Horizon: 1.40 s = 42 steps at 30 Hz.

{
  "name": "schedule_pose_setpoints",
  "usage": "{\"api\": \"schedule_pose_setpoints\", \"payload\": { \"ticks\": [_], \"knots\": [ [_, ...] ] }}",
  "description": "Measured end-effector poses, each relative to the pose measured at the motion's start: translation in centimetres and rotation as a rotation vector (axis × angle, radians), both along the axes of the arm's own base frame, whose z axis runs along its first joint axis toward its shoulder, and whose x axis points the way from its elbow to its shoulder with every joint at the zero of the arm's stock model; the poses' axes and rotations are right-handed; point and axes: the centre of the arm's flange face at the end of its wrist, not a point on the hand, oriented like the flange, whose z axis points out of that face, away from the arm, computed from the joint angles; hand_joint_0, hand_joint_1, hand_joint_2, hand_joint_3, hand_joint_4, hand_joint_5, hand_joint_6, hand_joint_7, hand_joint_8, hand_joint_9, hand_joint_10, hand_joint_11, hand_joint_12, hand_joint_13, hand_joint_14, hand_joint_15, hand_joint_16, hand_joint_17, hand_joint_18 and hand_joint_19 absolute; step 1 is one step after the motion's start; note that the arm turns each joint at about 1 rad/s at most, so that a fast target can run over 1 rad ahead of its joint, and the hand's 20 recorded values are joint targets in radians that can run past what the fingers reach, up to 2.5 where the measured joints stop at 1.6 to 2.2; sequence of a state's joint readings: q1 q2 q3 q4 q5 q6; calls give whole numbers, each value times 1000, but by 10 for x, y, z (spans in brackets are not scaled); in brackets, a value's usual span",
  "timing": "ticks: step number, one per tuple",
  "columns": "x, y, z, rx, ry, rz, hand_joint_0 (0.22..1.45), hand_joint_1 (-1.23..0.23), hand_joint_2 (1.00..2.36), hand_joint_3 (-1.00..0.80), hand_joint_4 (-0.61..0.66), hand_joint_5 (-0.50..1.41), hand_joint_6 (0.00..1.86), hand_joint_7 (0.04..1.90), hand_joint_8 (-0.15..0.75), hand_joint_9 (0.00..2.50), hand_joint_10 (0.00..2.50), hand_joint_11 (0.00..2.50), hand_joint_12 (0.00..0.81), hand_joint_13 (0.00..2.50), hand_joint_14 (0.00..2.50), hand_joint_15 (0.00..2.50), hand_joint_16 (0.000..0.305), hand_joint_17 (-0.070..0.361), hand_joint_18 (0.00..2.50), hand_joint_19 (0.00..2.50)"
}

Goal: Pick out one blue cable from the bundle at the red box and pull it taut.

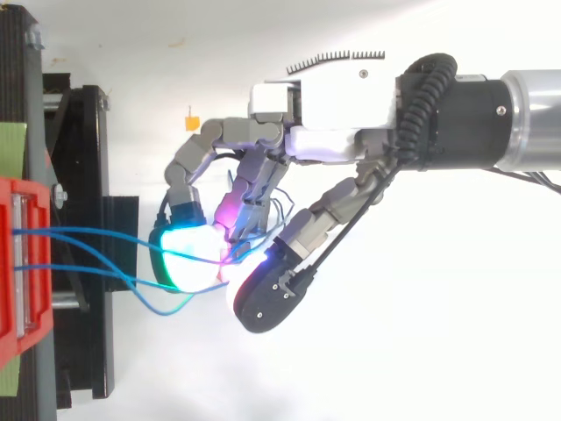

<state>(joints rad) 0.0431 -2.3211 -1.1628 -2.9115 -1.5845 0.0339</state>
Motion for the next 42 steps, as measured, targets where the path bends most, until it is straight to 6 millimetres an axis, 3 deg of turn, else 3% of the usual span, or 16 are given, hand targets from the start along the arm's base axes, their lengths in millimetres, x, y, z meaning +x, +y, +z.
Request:
{"api": "schedule_pose_setpoints", "payload": {
  "ticks": [9, 21, 32, 37, 42],
  "knots": [
    [0, 0, 0, 0, 0, 0, 519, -777, 1000, -500, 20, -169, 893, 807, 271, 1062, 17, 643, 387, 994, 19, 548, 55, 123, 918, 577],
    [0, 0, 0, 0, 0, 0, 503, -564, 1000, -500, -55, -132, 835, 853, 255, 1182, 17, 614, 385, 1058, 20, 542, 55, 123, 947, 611],
    [0, 0, 0, 1, -2, 0, 574, -518, 1000, -500, -65, -126, 816, 907, 249, 1198, 19, 631, 368, 1054, 21, 568, 51, 115, 922, 644],
    [0, 0, 0, 1, -2, 0, 616, -589, 1000, -499, -81, -122, 814, 934, 251, 1196, 19, 640, 368, 1051, 19, 568, 51, 114, 908, 652],
    [0, 1, 1, 1, -2, 1, 618, -637, 1009, -390, -96, -125, 843, 937, 253, 1194, 21, 636, 372, 1049, 20, 572, 51, 114, 904, 645]
  ]
}}
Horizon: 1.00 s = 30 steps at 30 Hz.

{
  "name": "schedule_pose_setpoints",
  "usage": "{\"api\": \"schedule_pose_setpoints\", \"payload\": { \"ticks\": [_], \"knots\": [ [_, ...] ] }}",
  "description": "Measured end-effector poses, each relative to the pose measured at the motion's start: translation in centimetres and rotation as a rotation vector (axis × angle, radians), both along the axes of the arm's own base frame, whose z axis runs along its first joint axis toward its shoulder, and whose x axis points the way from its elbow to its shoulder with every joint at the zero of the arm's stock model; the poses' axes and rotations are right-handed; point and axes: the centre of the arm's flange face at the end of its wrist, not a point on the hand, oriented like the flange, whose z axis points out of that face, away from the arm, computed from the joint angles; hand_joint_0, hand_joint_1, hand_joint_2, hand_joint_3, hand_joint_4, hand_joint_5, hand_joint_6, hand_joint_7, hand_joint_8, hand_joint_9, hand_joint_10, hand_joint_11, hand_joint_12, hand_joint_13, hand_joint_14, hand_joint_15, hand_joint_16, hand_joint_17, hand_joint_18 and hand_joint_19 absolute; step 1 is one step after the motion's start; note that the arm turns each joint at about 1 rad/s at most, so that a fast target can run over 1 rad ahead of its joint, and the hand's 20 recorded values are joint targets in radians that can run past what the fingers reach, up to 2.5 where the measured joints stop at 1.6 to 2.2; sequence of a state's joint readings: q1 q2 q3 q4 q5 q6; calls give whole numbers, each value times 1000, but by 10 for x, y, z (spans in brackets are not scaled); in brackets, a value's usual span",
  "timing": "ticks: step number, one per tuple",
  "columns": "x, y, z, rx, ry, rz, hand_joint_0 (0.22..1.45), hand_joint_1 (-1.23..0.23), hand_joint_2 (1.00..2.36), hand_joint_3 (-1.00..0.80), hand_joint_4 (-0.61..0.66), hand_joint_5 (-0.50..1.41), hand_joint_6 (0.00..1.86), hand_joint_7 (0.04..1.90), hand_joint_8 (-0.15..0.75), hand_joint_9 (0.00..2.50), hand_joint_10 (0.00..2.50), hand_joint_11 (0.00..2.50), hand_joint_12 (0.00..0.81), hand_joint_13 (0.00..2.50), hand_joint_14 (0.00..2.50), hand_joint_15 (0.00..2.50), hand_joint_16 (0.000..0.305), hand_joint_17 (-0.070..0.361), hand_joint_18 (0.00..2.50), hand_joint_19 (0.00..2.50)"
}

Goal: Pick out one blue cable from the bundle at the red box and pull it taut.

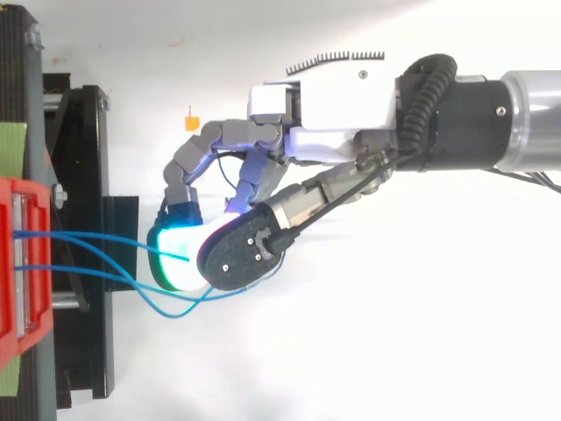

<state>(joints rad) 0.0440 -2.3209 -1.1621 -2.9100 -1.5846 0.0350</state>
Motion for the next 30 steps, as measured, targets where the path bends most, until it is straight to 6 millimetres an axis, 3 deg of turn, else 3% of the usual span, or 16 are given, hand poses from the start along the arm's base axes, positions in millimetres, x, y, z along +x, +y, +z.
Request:
{"api": "schedule_pose_setpoints", "payload": {
  "ticks": [17, 20, 30],
  "knots": [
    [0, -2, 0, 0, -1, -2, 596, -743, 1020, -174, -112, -112, 906, 974, 247, 1210, 19, 648, 369, 1054, 20, 570, 52, 118, 907, 619],
    [0, -2, 0, 0, -1, -2, 587, -766, 1021, -134, -157, -94, 892, 1000, 226, 1170, 16, 493, 362, 745, 11, 288, 48, 108, 726, 491],
    [-1, -4, 0, -4, 3, -6, 583, -791, 1019, -104, -251, -78, 880, 1006, 216, 1036, 12, 379, 352, 524, 6, 187, 47, 106, 472, 351]
  ]
}}
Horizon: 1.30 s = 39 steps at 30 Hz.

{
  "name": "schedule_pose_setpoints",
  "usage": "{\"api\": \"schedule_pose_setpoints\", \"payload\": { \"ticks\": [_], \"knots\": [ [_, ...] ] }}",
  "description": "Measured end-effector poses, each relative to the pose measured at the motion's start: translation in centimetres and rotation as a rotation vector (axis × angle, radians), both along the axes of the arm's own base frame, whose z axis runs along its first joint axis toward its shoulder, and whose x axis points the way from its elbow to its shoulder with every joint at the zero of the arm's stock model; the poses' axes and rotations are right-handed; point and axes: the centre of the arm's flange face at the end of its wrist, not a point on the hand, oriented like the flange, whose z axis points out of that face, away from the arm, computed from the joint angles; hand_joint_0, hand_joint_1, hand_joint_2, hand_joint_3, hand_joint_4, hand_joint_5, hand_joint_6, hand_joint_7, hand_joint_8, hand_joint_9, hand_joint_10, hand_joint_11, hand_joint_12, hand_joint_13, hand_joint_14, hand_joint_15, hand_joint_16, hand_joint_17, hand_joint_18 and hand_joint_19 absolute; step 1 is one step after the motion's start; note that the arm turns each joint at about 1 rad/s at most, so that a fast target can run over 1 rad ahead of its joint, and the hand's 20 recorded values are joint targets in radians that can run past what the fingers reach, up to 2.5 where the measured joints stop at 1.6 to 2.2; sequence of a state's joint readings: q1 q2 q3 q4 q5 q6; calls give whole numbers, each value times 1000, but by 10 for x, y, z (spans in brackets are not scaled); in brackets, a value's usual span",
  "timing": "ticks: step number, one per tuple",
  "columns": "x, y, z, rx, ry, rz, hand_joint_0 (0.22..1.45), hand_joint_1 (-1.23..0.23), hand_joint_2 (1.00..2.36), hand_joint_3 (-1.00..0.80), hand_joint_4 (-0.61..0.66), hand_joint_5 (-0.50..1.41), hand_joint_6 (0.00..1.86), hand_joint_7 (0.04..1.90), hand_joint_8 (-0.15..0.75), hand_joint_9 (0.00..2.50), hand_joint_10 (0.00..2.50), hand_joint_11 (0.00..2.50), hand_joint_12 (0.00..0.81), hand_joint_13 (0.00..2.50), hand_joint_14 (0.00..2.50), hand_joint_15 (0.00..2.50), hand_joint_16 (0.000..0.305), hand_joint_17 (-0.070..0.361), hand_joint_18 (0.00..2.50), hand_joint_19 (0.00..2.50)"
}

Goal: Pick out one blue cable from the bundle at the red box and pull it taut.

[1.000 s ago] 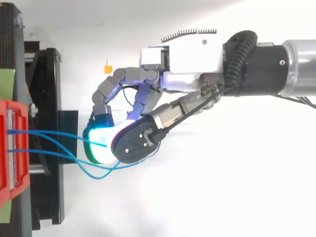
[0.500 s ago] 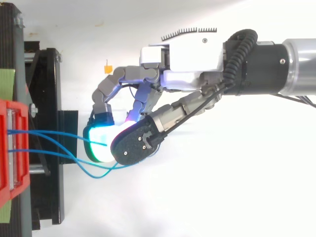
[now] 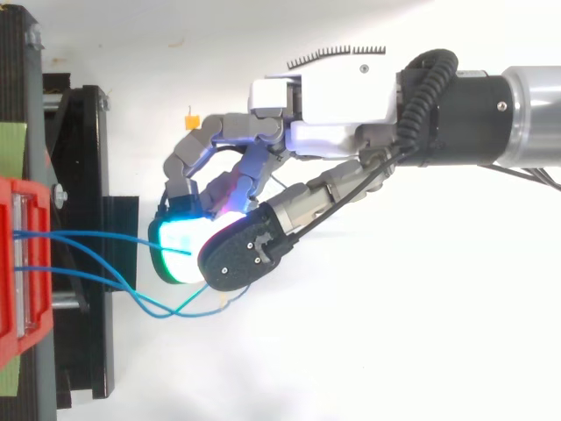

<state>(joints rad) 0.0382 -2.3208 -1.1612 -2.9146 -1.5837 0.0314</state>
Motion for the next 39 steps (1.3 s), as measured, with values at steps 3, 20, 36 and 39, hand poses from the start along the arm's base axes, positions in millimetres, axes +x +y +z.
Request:
{"api": "schedule_pose_setpoints", "payload": {
  "ticks": [3, 20, 36, 39],
  "knots": [
    [-1, -2, 2, -6, 3, -2, 582, -786, 1018, -108, -265, -78, 878, 996, 222, 1017, 11, 356, 355, 510, 6, 183, 47, 107, 457, 351],
    [-11, 1, 13, -40, 53, 6, 590, -821, 1018, -44, -273, -65, 881, 1031, 258, 1127, 13, 410, 394, 733, 10, 286, 59, 133, 691, 371],
    [-14, 2, 11, -37, 82, -3, 529, -583, 1000, -500, -6, -103, 840, 1002, 287, 1106, 15, 459, 395, 711, 12, 324, 55, 124, 628, 491],
    [-14, 2, 11, -37, 83, -3, 528, -582, 1000, -500, 3, -103, 840, 1000, 288, 1106, 15, 459, 394, 711, 12, 325, 55, 124, 629, 491]
  ]
}}
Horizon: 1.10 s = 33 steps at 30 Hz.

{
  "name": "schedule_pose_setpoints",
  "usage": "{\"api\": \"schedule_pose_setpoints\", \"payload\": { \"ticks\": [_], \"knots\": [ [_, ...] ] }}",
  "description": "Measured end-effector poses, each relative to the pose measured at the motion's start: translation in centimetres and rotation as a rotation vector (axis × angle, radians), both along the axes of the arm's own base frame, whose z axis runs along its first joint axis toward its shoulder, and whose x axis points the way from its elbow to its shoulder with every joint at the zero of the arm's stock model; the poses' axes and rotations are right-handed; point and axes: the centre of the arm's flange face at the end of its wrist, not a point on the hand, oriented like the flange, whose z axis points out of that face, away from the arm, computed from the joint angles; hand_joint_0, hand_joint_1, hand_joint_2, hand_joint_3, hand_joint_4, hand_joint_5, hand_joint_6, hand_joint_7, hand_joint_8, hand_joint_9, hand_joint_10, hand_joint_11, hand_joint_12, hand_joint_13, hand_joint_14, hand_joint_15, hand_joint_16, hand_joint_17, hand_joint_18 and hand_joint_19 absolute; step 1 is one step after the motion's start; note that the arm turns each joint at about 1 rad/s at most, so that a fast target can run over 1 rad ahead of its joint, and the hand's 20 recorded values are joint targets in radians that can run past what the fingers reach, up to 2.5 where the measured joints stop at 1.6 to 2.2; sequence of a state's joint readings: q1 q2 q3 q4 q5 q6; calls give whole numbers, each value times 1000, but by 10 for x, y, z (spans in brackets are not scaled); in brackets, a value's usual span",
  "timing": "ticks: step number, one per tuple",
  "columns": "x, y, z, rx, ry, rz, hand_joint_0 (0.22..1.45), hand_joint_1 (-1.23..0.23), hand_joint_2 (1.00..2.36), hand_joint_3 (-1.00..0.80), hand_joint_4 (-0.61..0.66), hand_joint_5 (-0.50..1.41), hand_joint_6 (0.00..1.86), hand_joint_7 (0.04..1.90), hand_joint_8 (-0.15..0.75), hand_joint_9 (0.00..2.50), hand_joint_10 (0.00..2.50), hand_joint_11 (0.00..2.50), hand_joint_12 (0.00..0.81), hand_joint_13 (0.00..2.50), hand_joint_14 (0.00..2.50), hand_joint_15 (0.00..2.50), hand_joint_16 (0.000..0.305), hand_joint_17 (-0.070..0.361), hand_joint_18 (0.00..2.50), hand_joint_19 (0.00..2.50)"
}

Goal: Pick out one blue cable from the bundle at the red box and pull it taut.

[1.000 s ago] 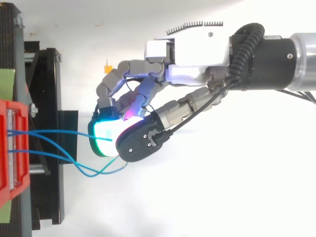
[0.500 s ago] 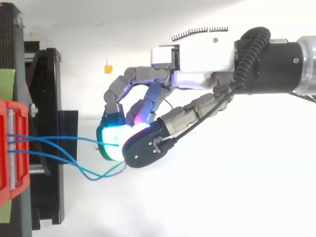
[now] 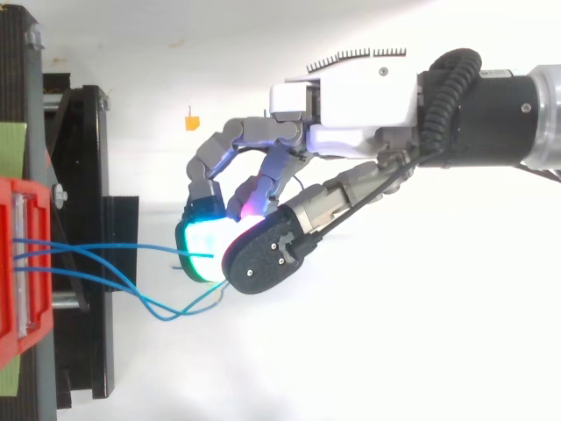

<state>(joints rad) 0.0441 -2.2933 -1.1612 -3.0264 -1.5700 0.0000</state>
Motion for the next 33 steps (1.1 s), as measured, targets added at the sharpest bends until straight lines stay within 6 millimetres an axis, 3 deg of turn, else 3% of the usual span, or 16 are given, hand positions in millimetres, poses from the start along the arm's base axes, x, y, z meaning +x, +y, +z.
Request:
{"api": "schedule_pose_setpoints", "payload": {
  "ticks": [4, 10, 21, 33],
  "knots": [
    [0, 0, 0, 0, -2, 0, 533, -598, 1000, -500, 6, -102, 838, 1008, 285, 1108, 16, 474, 392, 714, 12, 326, 55, 123, 632, 492],
    [0, 0, 0, 0, 0, -1, 598, -699, 1014, -327, -37, -90, 854, 1061, 278, 1138, 19, 499, 380, 729, 12, 333, 52, 117, 641, 499],
    [0, 0, 0, 0, 0, -1, 582, -791, 1024, -109, -179, -62, 877, 1082, 270, 1219, 18, 516, 381, 811, 13, 364, 53, 118, 723, 495],
    [0, 0, 2, 0, -3, 1, 580, -811, 1016, -51, -229, -35, 858, 1067, 277, 1254, 14, 415, 410, 812, 11, 313, 60, 136, 747, 428]
  ]
}}
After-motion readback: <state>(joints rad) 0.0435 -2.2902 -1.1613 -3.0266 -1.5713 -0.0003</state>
